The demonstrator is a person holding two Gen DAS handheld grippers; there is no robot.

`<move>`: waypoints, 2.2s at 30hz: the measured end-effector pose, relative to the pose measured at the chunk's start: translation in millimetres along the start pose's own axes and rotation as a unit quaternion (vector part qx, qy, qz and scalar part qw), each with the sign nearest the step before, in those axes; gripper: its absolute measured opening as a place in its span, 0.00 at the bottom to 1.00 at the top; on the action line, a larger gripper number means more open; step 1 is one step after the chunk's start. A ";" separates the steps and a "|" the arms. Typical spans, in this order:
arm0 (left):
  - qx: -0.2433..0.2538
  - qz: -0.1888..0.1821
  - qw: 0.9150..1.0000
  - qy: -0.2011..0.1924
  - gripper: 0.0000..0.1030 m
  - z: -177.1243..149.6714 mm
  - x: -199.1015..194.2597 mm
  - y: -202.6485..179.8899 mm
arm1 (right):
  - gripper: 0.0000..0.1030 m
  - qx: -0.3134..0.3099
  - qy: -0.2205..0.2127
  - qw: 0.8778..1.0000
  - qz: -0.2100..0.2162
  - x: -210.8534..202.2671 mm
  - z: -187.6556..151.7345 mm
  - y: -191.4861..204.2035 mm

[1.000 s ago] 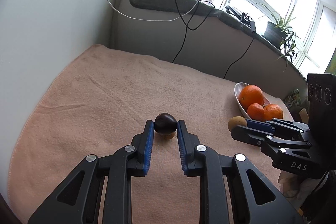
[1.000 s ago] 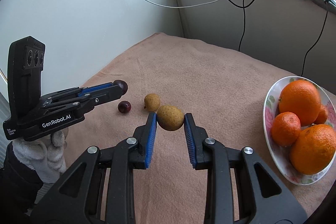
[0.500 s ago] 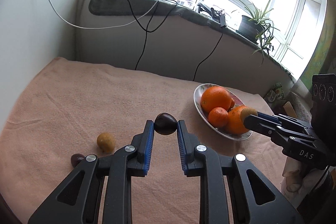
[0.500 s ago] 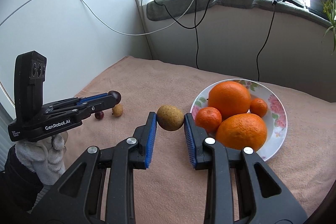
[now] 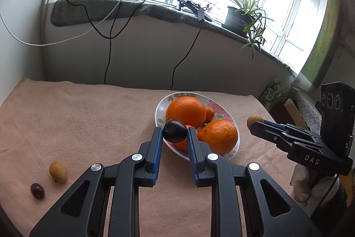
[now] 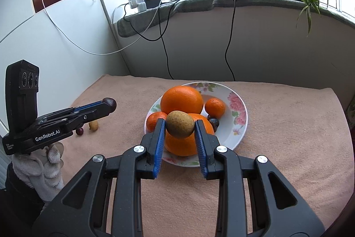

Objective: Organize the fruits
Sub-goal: 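Lift the longan and plum and carry them over the plate, then lower the longan and plum onto the plate and open both tools, then move both tools back to the last plum and longan on the towel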

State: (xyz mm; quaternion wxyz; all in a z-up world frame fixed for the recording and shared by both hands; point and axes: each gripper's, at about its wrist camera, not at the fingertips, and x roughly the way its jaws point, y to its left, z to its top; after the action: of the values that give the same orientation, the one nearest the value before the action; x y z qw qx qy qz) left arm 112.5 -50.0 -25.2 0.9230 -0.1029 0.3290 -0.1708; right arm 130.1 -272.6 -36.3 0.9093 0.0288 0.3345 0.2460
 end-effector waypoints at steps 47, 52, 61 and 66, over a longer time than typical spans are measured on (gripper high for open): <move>0.070 -0.051 0.995 0.039 0.30 34.7 79.6 -81.9 | 0.28 0.015 0.033 0.999 -0.011 40.1 -1.6 -46.7; 0.073 -0.046 0.996 0.038 0.31 35.3 79.1 -83.8 | 0.32 0.016 0.032 0.999 -0.014 39.7 -1.5 -48.0; 0.072 -0.037 0.996 0.031 0.65 36.6 76.9 -85.8 | 0.72 0.014 0.020 0.999 -0.023 33.3 -0.3 -49.3; 0.066 -0.023 0.997 0.038 0.76 36.9 77.7 -85.1 | 0.81 0.012 0.012 0.999 -0.033 29.0 -0.2 -47.1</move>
State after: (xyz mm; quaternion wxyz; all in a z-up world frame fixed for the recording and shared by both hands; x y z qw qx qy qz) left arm 171.5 -155.2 -15.7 0.9104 -0.0432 0.3494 -0.2173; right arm 169.1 -300.4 -63.9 0.9123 0.0262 0.3491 0.2125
